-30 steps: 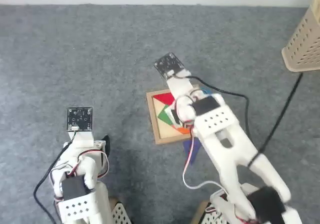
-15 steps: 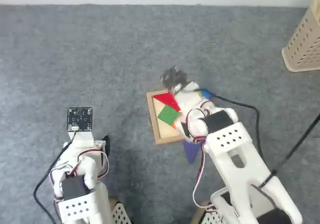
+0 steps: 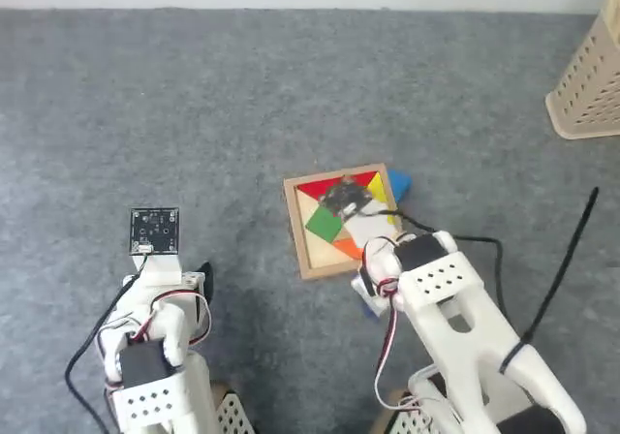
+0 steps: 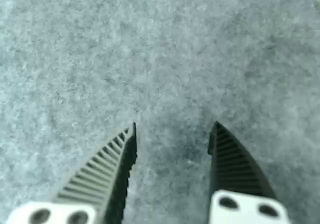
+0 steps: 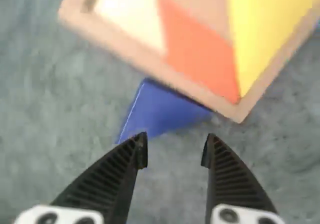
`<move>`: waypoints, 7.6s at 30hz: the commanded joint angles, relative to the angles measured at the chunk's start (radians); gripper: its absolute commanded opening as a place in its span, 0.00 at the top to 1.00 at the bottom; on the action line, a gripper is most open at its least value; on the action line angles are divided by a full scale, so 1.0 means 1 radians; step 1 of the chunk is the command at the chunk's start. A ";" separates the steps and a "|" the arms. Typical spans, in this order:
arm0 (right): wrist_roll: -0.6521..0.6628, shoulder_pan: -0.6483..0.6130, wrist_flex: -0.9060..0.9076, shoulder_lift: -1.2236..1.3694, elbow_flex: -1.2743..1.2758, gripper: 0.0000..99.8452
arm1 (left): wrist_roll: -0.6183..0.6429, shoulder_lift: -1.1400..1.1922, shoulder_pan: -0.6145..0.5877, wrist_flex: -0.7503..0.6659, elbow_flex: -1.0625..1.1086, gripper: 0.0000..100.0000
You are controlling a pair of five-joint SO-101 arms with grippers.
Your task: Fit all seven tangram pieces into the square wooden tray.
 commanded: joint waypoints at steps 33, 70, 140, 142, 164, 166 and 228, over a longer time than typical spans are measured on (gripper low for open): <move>-0.265 0.248 -0.183 0.271 -0.012 0.81 | 0.009 -0.015 -0.005 0.003 -0.004 0.77; -0.483 0.384 0.030 0.483 -0.331 0.81 | 0.009 -0.015 -0.005 0.003 -0.004 0.77; -0.123 0.065 0.073 0.407 -0.601 0.99 | 0.009 -0.015 -0.005 0.003 -0.004 0.77; -0.046 0.012 0.036 0.410 -0.601 0.99 | 0.009 -0.015 -0.005 0.003 -0.004 0.77; 0.167 -0.143 -0.031 0.693 -0.712 0.96 | 0.009 -0.015 -0.005 0.003 -0.004 0.77; 0.166 -0.143 -0.028 0.691 -0.712 0.91 | 0.009 -0.015 -0.005 0.003 -0.004 0.77; 0.213 -0.170 -0.119 0.579 -0.571 0.83 | 0.009 -0.015 -0.005 0.003 -0.004 0.77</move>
